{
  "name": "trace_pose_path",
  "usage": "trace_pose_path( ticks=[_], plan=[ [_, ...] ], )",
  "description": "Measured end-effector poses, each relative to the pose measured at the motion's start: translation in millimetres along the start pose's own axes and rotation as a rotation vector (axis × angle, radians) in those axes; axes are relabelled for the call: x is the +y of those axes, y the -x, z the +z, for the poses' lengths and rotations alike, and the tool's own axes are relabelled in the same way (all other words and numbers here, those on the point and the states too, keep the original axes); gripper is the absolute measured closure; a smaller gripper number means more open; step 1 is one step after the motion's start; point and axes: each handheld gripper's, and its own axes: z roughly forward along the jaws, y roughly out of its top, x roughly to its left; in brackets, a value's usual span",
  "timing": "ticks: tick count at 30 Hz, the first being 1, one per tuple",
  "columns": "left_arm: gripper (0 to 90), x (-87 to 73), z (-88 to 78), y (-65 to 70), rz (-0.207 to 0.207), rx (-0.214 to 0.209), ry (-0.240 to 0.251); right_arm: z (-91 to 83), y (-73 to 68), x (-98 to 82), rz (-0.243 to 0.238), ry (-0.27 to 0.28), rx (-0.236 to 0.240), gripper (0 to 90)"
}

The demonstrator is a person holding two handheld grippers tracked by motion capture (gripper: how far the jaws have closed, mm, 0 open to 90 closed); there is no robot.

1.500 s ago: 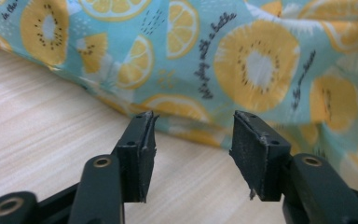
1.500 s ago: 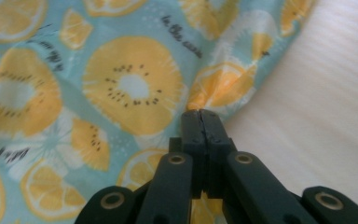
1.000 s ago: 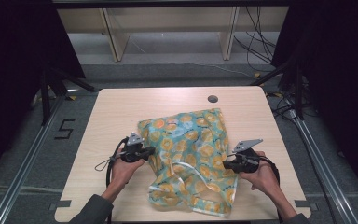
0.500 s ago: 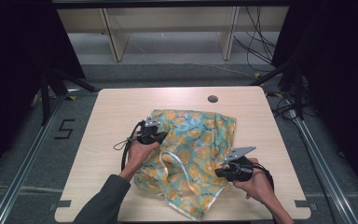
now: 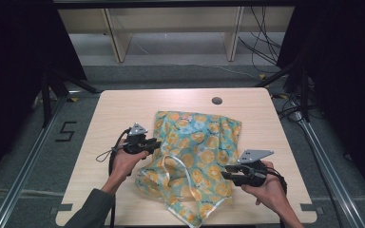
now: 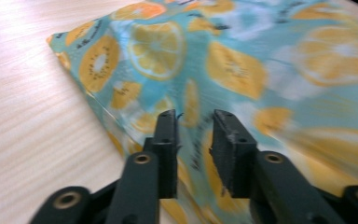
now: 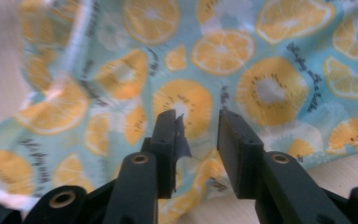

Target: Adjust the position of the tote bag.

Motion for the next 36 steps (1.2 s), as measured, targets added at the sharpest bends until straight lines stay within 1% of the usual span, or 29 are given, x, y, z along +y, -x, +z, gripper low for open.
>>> trace_pose_path(
  ticks=[1, 2, 3, 5, 7, 9, 10, 12, 14, 15, 16, 17, 18, 19, 20, 21, 22, 23, 24, 26, 27, 28, 29, 30, 32, 33, 34, 35, 36],
  plan=[
    [65.7, -1.1, -6.5, 2.6, -0.009, -0.015, 0.016, -4.6, -2.2, 0.1, -0.003, 0.014, 0.026, 65.9],
    [64.1, -2.3, -13.9, 5.1, -0.006, -0.025, 0.025, -7.7, -6.0, -0.3, 0.012, 0.012, 0.027, 64.8],
    [62.4, -3.5, -21.3, 6.8, -0.006, -0.038, 0.031, -8.5, -8.1, -0.8, -0.009, 0.011, 0.041, 63.9],
    [59.6, -5.7, -35.5, 11.2, -0.002, -0.053, 0.041, -8.5, -15.4, -2.7, -0.02, 0.016, 0.058, 63.4],
    [57.4, -9.7, -48.4, 16.7, -0.001, -0.064, 0.048, -7.9, -23.0, -3.3, -0.028, -0.004, 0.078, 62.5],
    [56.5, -16.2, -58.4, 21.3, 0.008, -0.079, 0.037, -8.1, -29.0, -2.9, -0.044, -0.004, 0.088, 61.1],
    [55.7, -20.8, -61.7, 23.3, 0.009, -0.09, 0.033, -8.3, -33.0, -2.5, -0.04, -0.01, 0.094, 60.4],
    [54.1, -30.2, -67.5, 27.0, 0.016, -0.096, 0.017, -10.1, -38.4, -1.5, -0.062, -0.014, 0.105, 59.9],
    [53.2, -38.2, -71.3, 29.5, 0.005, -0.106, 0.011, -10.5, -44.3, -2.5, -0.062, -0.015, 0.119, 59.2],
    [53.1, -41.6, -73.1, 32.2, -0.013, -0.097, 0.018, -10.3, -47.5, -3.9, -0.055, -0.027, 0.128, 58.9],
    [53.1, -43.7, -75.2, 33.2, -0.017, -0.111, 0.01, -9.6, -48.3, -5.3, -0.063, -0.028, 0.129, 58.9],
    [52.8, -45.4, -77.4, 36.0, -0.019, -0.11, 0.017, -8.8, -51.4, -6.8, -0.053, -0.038, 0.144, 58.7],
    [53.0, -46.6, -80.0, 37.7, -0.015, -0.117, 0.019, -7.4, -51.9, -7.9, -0.066, -0.038, 0.15, 58.7],
    [53.2, -47.8, -83.1, 39.9, -0.011, -0.112, 0.022, -7.1, -53.6, -9.3, -0.059, -0.041, 0.144, 58.7],
    [53.7, -48.9, -86.0, 41.7, -0.009, -0.115, 0.029, -7.4, -54.6, -10.2, -0.065, -0.045, 0.14, 59.0],
    [56.1, -50.3, -89.0, 43.8, 0.001, -0.116, 0.03, -7.6, -55.7, -10.9, -0.066, -0.05, 0.144, 60.5],
    [59.1, -51.9, -92.0, 45.8, 0.009, -0.111, 0.035, -8.1, -56.0, -11.6, -0.077, -0.047, 0.137, 64.0],
    [63.1, -53.7, -94.6, 48.2, 0.022, -0.102, 0.042, -8.4, -56.8, -12.5, -0.079, -0.05, 0.149, 69.6],
    [67.8, -55.7, -96.2, 49.5, 0.038, -0.103, 0.036, -9.3, -56.8, -13.6, -0.086, -0.057, 0.151, 74.8],
    [72.7, -61.3, -96.8, 52.5, 0.053, -0.115, 0.019, -8.5, -55.0, -16.4, -0.108, -0.056, 0.152, 82.8],
    [75.7, -65.4, -95.3, 54.8, 0.053, -0.12, 0.018, -8.5, -54.0, -17.8, -0.111, -0.059, 0.155, 85.6],
    [77.7, -69.1, -93.4, 56.1, 0.056, -0.137, 0.008, -9.4, -53.8, -19.5, -0.098, -0.075, 0.147, 87.5],
    [79.3, -72.6, -90.8, 57.6, 0.056, -0.147, 0.003, -9.5, -53.9, -21.1, -0.099, -0.085, 0.148, 88.9],
    [80.6, -75.5, -89.2, 58.2, 0.056, -0.153, -0.019, -10.8, -54.9, -22.6, -0.094, -0.1, 0.152, 89.9],
    [82.6, -80.6, -84.2, 58.5, 0.06, -0.158, -0.037, -11.7, -55.2, -25.7, -0.113, -0.109, 0.159, 90.0],
    [83.2, -82.6, -81.8, 58.8, 0.051, -0.166, -0.05, -12.4, -56.2, -27.8, -0.115, -0.112, 0.161, 90.0],
    [83.2, -83.7, -79.6, 58.6, 0.061, -0.172, -0.056, -13.1, -57.7, -30.0, -0.109, -0.124, 0.171, 90.0],
    [83.2, -84.7, -76.6, 60.3, 0.042, -0.177, -0.048, -13.5, -57.3, -32.3, -0.12, -0.127, 0.166, 90.0],
    [83.2, -84.3, -75.4, 61.1, 0.043, -0.17, -0.059, -13.2, -58.8, -35.1, -0.109, -0.136, 0.173, 90.0]
  ],
)
